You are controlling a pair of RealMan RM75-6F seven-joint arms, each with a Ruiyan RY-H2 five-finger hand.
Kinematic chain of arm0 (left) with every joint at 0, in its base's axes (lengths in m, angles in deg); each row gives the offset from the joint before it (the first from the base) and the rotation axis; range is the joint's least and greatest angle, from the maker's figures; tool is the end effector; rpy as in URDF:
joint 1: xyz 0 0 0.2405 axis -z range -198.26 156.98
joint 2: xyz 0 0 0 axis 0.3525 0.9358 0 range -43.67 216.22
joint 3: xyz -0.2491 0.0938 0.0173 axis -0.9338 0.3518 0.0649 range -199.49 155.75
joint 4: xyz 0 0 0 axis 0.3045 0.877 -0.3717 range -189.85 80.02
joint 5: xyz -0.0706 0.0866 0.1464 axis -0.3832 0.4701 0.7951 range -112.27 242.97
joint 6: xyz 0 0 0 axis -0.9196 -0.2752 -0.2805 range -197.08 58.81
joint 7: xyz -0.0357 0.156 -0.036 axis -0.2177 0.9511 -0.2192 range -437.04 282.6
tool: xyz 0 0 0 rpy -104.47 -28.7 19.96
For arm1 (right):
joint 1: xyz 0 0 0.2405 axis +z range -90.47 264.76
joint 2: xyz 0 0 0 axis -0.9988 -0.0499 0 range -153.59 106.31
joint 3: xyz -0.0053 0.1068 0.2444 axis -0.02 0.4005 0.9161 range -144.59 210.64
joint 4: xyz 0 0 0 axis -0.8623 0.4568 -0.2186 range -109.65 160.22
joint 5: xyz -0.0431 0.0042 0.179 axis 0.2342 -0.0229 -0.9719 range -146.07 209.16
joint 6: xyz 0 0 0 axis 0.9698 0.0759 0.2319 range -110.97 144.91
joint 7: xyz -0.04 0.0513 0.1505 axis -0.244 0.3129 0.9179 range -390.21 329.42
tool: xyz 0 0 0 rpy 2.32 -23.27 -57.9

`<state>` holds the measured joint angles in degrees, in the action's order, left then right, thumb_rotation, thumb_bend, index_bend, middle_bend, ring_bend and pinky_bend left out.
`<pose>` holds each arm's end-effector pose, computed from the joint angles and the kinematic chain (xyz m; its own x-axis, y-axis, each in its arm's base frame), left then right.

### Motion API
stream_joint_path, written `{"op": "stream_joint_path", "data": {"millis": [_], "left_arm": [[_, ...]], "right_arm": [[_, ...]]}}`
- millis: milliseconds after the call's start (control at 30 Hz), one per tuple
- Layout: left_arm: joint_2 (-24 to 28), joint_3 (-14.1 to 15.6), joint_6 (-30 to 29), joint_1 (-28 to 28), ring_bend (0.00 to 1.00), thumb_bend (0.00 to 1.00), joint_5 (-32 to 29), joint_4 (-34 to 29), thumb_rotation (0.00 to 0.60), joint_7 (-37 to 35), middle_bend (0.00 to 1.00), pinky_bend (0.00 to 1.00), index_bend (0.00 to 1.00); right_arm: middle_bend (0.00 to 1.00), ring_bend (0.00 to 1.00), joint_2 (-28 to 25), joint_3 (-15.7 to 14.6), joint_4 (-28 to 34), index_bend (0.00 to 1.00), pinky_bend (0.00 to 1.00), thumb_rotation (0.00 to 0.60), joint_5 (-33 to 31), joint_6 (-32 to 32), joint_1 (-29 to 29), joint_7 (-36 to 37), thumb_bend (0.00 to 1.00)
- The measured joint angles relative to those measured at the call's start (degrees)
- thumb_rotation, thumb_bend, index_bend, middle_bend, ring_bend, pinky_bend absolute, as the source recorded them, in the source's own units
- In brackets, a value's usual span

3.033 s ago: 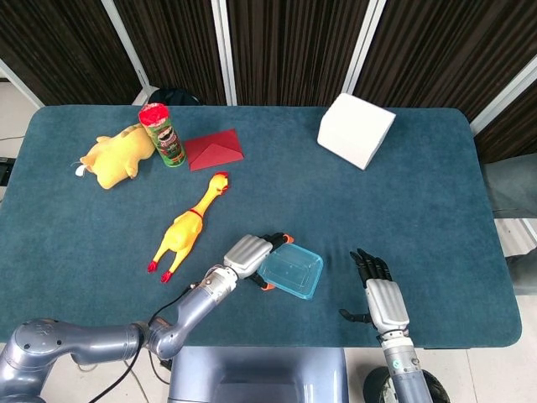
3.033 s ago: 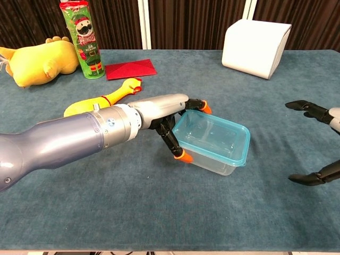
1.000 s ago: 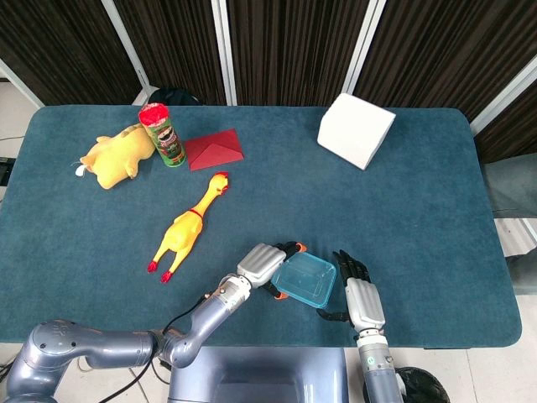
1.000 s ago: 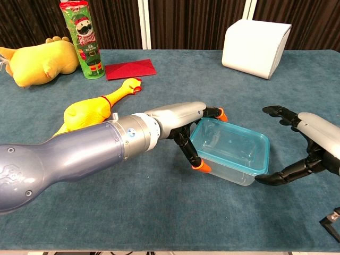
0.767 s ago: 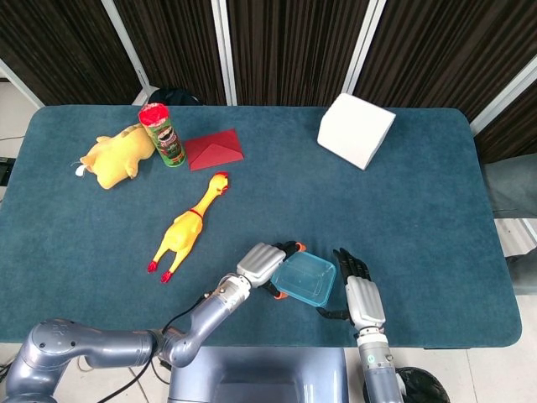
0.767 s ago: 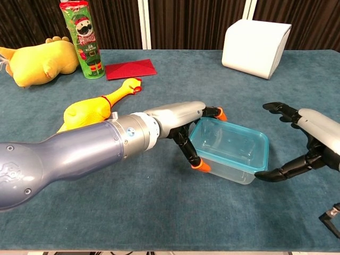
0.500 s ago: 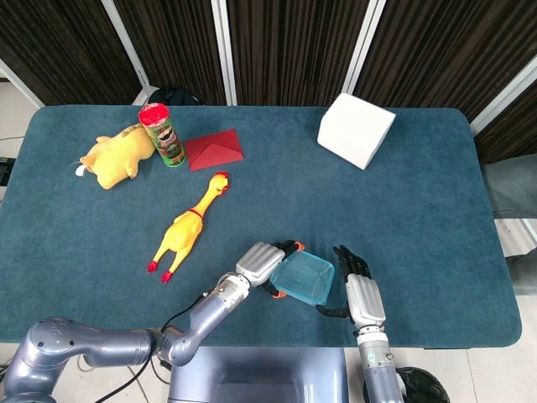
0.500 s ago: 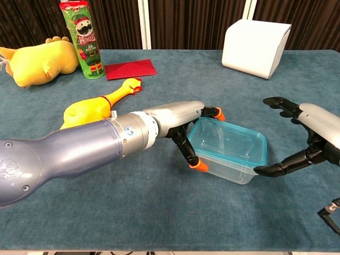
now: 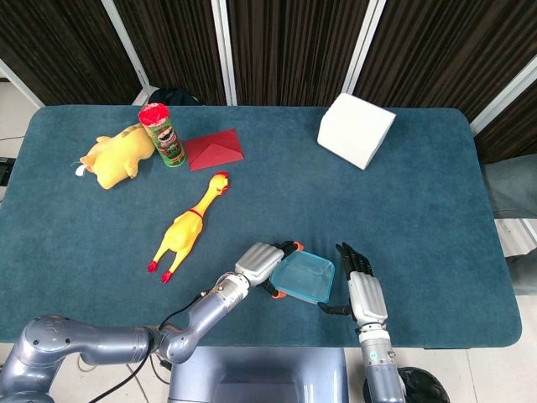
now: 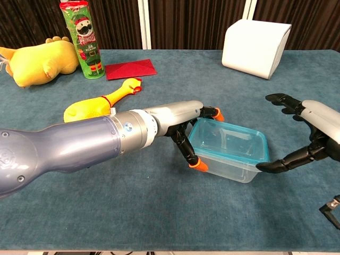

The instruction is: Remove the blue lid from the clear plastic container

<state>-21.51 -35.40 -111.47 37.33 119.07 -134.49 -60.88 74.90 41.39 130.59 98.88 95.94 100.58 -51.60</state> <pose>-0.0223 0.3262 -0.1248 0.3051 0.5698 0.7630 0.8667 -0.4981 0.0254 -0.1887 -0.2296 0.0024 -0.0913 -0.1886 0.9778 -0.9939 0.0790 -0.0775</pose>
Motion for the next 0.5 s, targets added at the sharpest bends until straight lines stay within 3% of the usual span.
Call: {"op": "stream_joint_path", "data": {"millis": [500], "left_arm": [[2.65, 0.07, 2.31, 1.56, 0.31, 0.16, -2.82, -2.20, 0.600, -0.17, 0.29, 0.51, 0.22]], "right_arm": [[0.00, 0.00, 1.26, -0.57, -3.38, 0.00, 0.00, 0.600, 4.88, 1.04, 0.22, 3.67, 0.19]]}}
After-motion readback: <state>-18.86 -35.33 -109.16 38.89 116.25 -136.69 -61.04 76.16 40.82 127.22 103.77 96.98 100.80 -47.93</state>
